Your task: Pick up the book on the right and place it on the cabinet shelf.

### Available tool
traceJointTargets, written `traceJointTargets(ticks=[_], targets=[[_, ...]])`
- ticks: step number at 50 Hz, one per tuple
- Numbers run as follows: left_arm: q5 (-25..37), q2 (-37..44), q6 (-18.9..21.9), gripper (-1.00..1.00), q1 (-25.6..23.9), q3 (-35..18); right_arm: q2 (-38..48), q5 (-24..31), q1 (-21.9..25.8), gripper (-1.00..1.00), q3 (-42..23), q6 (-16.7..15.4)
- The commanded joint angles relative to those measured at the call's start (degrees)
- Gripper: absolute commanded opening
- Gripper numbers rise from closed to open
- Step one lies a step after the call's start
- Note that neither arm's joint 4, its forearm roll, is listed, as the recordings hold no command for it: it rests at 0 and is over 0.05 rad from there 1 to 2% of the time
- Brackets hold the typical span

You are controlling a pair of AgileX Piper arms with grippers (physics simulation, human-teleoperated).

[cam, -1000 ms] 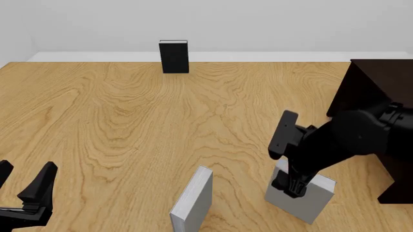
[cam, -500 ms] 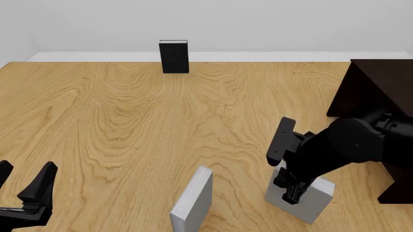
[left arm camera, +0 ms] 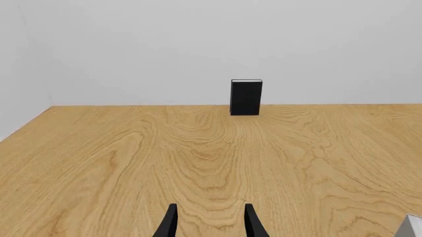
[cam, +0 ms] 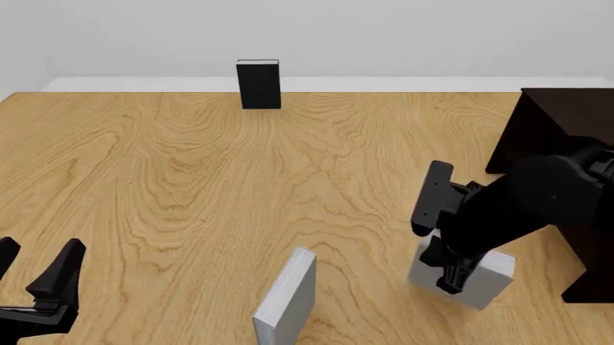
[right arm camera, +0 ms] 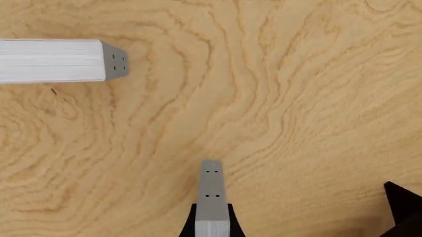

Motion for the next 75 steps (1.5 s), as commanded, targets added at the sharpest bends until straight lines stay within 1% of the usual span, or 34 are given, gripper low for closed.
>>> traceJointTargets(ticks=[1,7,14,17,18,19,20,21,23,26,28,30,32,35,37,40,43,46,47,49,50,52,54,57,59,60,62,64,65,66,69,71,74,75], targets=[[0.1,-0.2,0.0,1.0,-0.1,0.0,-2.6,3.6,-1.7,-1.0,-3.5,-1.1],[0.7,-0.8,-0.1,1.0,-0.1,0.0,-4.6,4.0,-1.9,-1.0,-4.9,-2.8],[1.5,-1.6,0.1,1.0,-0.2,0.0,-7.2,2.1,-4.0,-1.0,-4.8,-7.7],[1.6,-1.7,0.2,1.0,-0.2,0.0,-8.1,0.4,-6.3,-1.0,-4.8,-10.0],[1.6,-1.8,0.2,1.0,-0.2,0.0,-8.2,0.2,-6.4,-1.0,-4.8,-10.1],[1.7,-1.9,0.2,1.0,-0.1,0.0,-8.9,-1.0,-7.9,-1.0,-3.9,-12.6],[1.6,-1.8,0.2,1.0,-0.1,0.0,-10.0,-2.8,-9.7,-1.0,-2.3,-16.0],[1.5,-1.7,0.2,1.0,-0.2,0.0,-9.3,-2.3,-8.8,-1.0,-3.8,-13.8],[1.5,-1.7,0.2,1.0,-0.2,0.0,-10.0,-3.1,-8.4,-1.0,-3.9,-14.0],[1.0,-1.2,0.3,1.0,-0.2,0.0,-10.6,-4.5,-7.4,-1.0,-4.4,-13.4],[0.5,-0.8,0.3,1.0,-0.1,0.0,-11.2,-5.9,-8.5,-1.0,-3.2,-15.3],[0.6,-0.8,0.3,1.0,-0.1,0.0,-11.5,-7.5,-8.8,-1.0,-3.2,-15.4],[1.0,-1.3,0.3,1.0,-0.1,0.0,-12.1,-9.6,-9.9,-1.0,-1.7,-17.8],[0.1,-0.4,0.4,1.0,-0.2,0.0,-13.0,-11.6,-8.2,-1.0,-0.6,-18.0],[0.6,-0.8,0.4,1.0,-0.2,0.0,-13.8,-15.4,-8.9,-1.0,1.3,-20.2],[0.2,-0.5,0.4,1.0,-0.1,0.0,-14.7,-18.5,-8.9,-1.0,3.5,-22.1],[0.2,-0.5,0.4,1.0,-0.1,0.0,-14.5,-20.0,-9.0,-1.0,4.3,-22.1],[0.7,-1.0,0.4,1.0,-0.1,0.0,-14.9,-23.2,-10.0,-1.0,6.7,-24.0],[0.3,-0.6,0.4,1.0,-0.1,0.0,-15.4,-25.6,-10.2,-1.0,8.0,-25.1],[-0.1,-0.1,0.4,1.0,-0.1,0.0,-15.2,-26.0,-10.5,-1.0,9.0,-25.4],[-0.3,0.0,0.3,1.0,-0.1,0.0,-15.7,-27.9,-11.1,-1.0,10.5,-26.9],[-0.1,-0.2,0.3,1.0,-0.1,0.0,-15.8,-29.4,-10.9,-1.0,11.7,-27.4],[0.3,-0.6,0.4,1.0,-0.1,0.0,-16.0,-33.0,-12.1,-1.0,14.1,-29.7],[0.1,-0.5,0.4,1.0,-0.1,0.0,-16.2,-36.2,-12.7,-1.0,16.4,-31.3],[1.1,-1.4,0.4,1.0,-0.1,0.0,-16.6,-38.4,-12.8,-1.0,18.7,-33.2],[1.5,-1.8,0.4,1.0,-0.1,0.0,-16.6,-41.3,-13.8,-1.0,20.0,-34.8],[1.7,-2.1,0.5,1.0,-0.2,0.0,-15.9,-43.1,-14.6,-1.0,20.3,-34.4],[1.6,-2.0,0.5,1.0,-0.1,0.0,-15.9,-46.5,-15.2,-1.0,22.1,-36.1],[2.0,-2.3,0.5,1.0,-0.1,0.0,-15.7,-48.4,-15.8,-1.0,23.2,-37.4],[1.9,-2.3,0.4,1.0,-0.1,0.0,-15.2,-51.4,-17.4,-1.0,24.9,-39.7],[2.0,-2.3,0.5,1.0,-0.1,0.0,-14.5,-57.3,-18.1,-1.0,27.9,-43.8],[2.0,-2.3,0.4,1.0,-0.1,0.0,-13.6,-58.6,-19.2,-1.0,27.8,-43.5],[1.8,-2.2,0.4,1.0,-0.1,0.0,-12.1,-64.7,-19.5,-1.0,30.2,-46.5],[1.5,-1.8,0.5,1.0,-0.1,0.0,-11.8,-65.7,-19.4,-1.0,30.5,-46.8]])
